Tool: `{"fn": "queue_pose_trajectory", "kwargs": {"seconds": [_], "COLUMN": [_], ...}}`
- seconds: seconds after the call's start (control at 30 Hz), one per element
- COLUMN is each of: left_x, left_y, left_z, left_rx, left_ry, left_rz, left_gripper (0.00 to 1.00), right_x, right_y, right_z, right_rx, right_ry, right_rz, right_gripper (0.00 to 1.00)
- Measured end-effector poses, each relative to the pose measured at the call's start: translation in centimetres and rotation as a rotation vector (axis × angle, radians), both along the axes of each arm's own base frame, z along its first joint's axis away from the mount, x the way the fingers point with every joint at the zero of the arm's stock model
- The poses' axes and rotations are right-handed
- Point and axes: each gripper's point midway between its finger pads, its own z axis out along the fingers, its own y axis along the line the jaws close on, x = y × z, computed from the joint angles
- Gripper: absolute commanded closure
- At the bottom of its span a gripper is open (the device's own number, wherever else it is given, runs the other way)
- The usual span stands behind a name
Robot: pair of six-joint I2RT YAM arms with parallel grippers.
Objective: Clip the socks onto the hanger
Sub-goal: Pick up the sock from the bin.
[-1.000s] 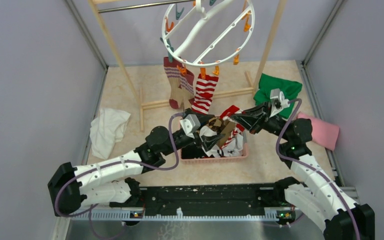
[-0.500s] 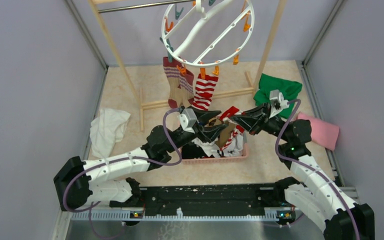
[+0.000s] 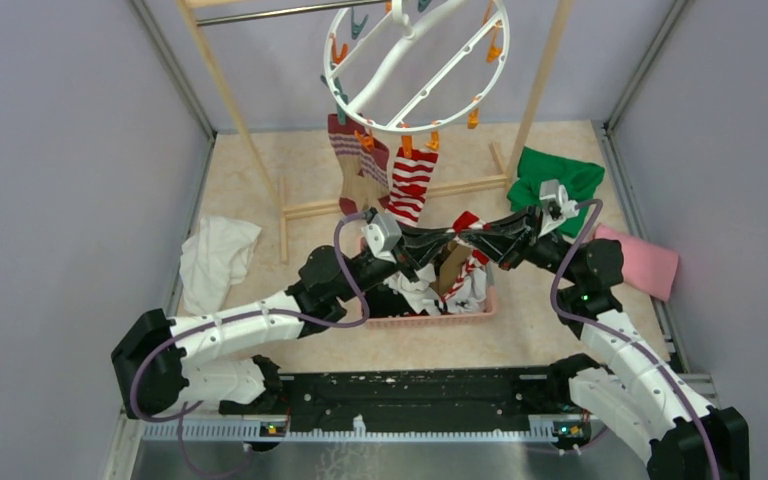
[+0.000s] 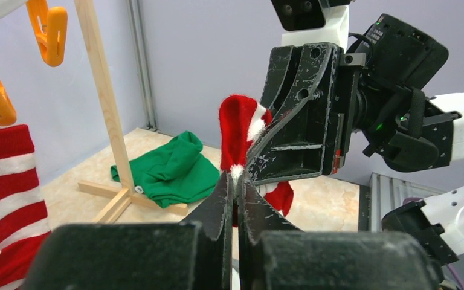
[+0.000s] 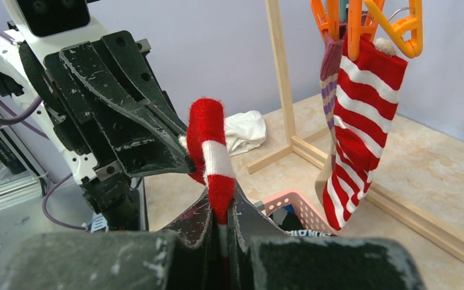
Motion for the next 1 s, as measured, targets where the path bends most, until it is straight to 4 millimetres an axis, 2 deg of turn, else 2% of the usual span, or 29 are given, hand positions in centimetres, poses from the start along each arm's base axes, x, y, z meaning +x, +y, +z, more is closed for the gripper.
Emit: {"fn": "queue_pose_trajectory", "kwargs": {"seconds": [0.07, 0.1, 0.13, 0.27, 0.33, 0.43, 0.6, 0.8, 0.93, 1.0], "left_x": [0.1, 0.1, 0.2, 0.4, 0.6, 0.9, 1.2, 2.4, 3.3, 3.5], "left_y": [-0.1, -0.1, -0.1, 0.6, 1.1, 1.7, 2.2, 2.9, 3.9, 4.1], "left_z": [-0.1, -0.2, -0.2, -0.3, -0.3, -0.1, -0.1, -0.8, 0.0, 0.6], "left_rx": [0.013, 0.020, 0.025, 0.037, 0.037, 0.031, 0.014, 0.033, 0.036, 0.037], "left_ry": [-0.001, 0.001, 0.004, 0.040, 0.073, 0.145, 0.293, 0.563, 0.692, 0.741], "left_rz": [0.004, 0.004, 0.005, 0.013, 0.017, 0.024, 0.026, 0.073, 0.092, 0.083], "left_gripper": [1.00, 1.00, 1.00, 1.00, 1.00, 1.00, 1.00, 1.00, 1.00, 1.00], "right_x": [0.0, 0.0, -0.1, -0.1, -0.1, 0.2, 1.2, 0.5, 0.3, 0.1], "right_y": [0.0, 0.0, 0.0, 0.0, 0.0, -0.1, -1.0, -1.8, -1.9, -1.8], "right_z": [0.0, 0.0, 0.0, -0.1, -0.3, -0.8, -0.4, 1.6, 1.7, 1.5], "right_rx": [-0.001, -0.001, -0.002, -0.013, -0.027, -0.064, -0.147, -0.208, -0.223, -0.227], "right_ry": [0.000, -0.001, -0.002, -0.018, -0.033, -0.054, -0.133, -0.298, -0.331, -0.329], "right_rz": [0.001, 0.002, 0.003, 0.005, 0.006, -0.004, -0.066, -0.120, -0.121, -0.104], "right_gripper": [0.99, 0.94, 0.88, 0.50, 0.39, 0.30, 0.28, 0.33, 0.44, 0.58]}}
